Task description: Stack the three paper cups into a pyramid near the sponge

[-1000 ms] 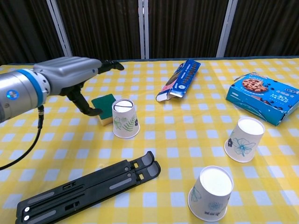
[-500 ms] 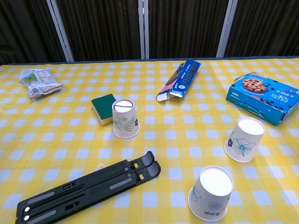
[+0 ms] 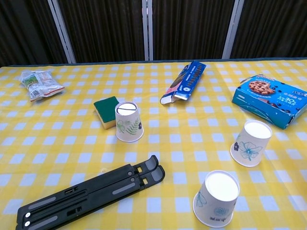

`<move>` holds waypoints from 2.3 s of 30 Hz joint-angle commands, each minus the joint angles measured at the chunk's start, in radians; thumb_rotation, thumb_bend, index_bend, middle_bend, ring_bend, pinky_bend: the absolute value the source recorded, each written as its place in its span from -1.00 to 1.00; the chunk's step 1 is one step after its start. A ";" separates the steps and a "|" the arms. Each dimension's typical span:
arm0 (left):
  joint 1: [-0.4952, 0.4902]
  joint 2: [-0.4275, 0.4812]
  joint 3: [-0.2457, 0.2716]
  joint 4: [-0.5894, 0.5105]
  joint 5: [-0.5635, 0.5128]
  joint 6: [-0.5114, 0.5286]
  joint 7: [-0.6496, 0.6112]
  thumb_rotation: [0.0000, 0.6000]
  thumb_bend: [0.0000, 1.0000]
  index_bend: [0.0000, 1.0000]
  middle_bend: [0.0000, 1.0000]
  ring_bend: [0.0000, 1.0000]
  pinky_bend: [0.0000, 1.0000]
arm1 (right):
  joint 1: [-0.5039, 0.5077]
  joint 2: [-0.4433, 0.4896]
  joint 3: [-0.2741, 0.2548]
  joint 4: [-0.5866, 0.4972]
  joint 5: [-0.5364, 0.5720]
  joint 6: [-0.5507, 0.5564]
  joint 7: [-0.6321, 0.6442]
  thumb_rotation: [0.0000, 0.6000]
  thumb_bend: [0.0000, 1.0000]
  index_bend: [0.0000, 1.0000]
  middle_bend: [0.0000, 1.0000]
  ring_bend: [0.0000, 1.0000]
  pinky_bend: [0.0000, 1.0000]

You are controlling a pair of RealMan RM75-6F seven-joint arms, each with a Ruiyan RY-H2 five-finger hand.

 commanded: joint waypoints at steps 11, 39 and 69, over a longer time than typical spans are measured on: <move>0.029 0.010 -0.051 -0.004 0.010 -0.048 -0.009 1.00 -0.43 -1.00 -1.00 -1.00 -1.00 | 0.106 0.057 -0.087 -0.123 -0.122 -0.133 0.133 1.00 -0.49 -0.64 -1.00 -1.00 -1.00; 0.065 0.019 -0.111 -0.002 0.029 -0.120 -0.017 1.00 -0.43 -1.00 -1.00 -1.00 -1.00 | 0.314 -0.088 -0.054 -0.150 -0.011 -0.438 0.142 1.00 -0.42 -0.68 -1.00 -1.00 -1.00; 0.090 0.025 -0.141 -0.009 0.054 -0.146 -0.021 1.00 -0.43 -1.00 -1.00 -1.00 -1.00 | 0.320 -0.190 -0.025 -0.081 0.128 -0.442 0.065 1.00 -0.41 -0.40 -0.99 -1.00 -1.00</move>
